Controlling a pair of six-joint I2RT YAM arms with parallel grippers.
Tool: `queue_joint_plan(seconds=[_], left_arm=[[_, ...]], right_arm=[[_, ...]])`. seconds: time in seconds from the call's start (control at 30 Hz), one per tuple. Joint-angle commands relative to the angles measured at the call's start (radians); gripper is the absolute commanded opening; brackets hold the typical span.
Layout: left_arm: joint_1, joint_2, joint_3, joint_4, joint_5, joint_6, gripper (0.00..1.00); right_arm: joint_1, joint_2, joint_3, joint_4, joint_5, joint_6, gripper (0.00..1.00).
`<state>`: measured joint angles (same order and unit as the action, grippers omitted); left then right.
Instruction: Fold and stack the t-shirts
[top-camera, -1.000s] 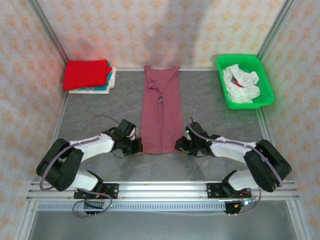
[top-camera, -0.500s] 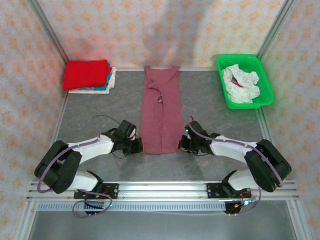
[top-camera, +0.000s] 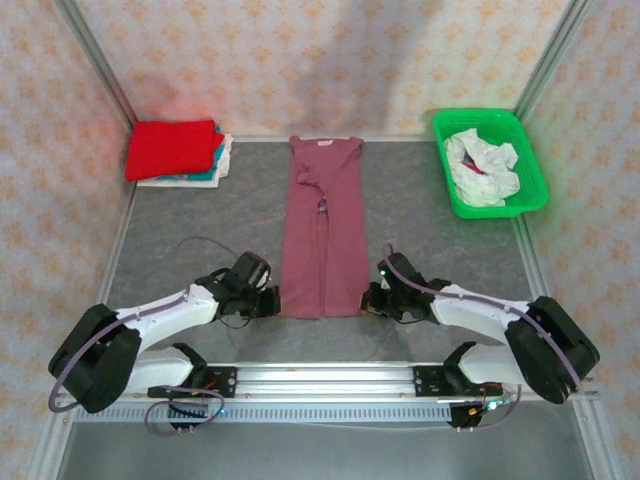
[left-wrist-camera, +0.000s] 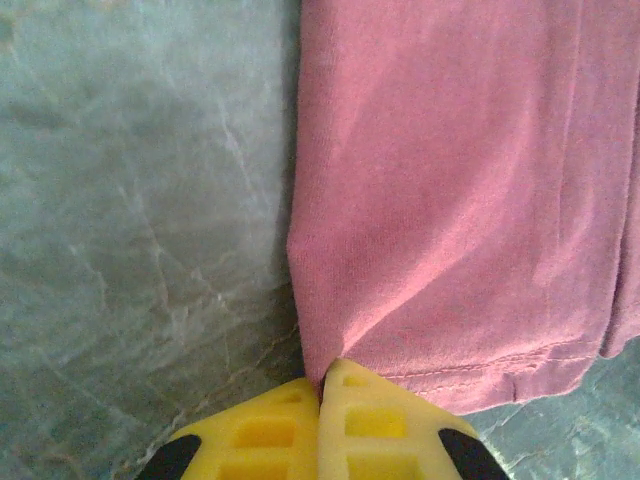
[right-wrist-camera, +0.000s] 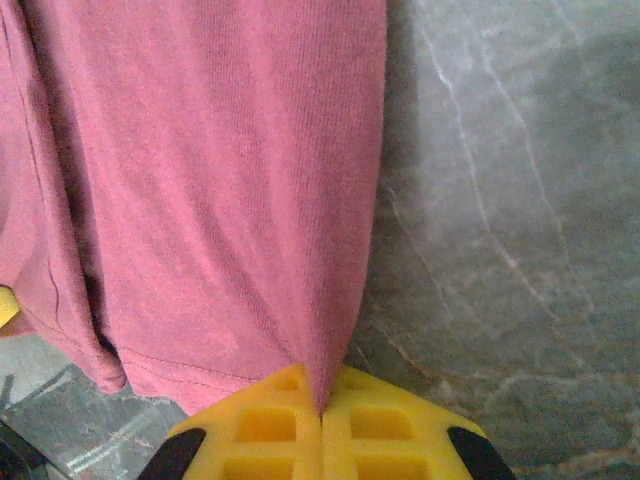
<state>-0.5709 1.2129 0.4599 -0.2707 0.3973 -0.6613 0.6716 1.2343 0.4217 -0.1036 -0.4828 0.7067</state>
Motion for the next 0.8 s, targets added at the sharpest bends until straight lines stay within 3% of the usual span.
queue_joint_plan(seconds=[0.0, 0.3, 0.43, 0.77], left_arm=[[-0.017, -0.049, -0.032, -0.015, -0.010, -0.060, 0.00], [-0.135, -0.199, -0.104, -0.067, -0.054, -0.168, 0.00], [-0.138, -0.243, -0.101, -0.081, -0.079, -0.170, 0.00], [-0.099, -0.283, 0.104, -0.248, -0.163, -0.068, 0.00]], right_arm=[[0.010, -0.044, -0.041, -0.011, -0.006, 0.027, 0.00], [0.045, -0.131, -0.097, -0.019, -0.006, 0.082, 0.00], [0.045, -0.150, -0.054, -0.089, 0.035, 0.056, 0.00], [0.045, -0.235, 0.096, -0.219, 0.192, 0.031, 0.00]])
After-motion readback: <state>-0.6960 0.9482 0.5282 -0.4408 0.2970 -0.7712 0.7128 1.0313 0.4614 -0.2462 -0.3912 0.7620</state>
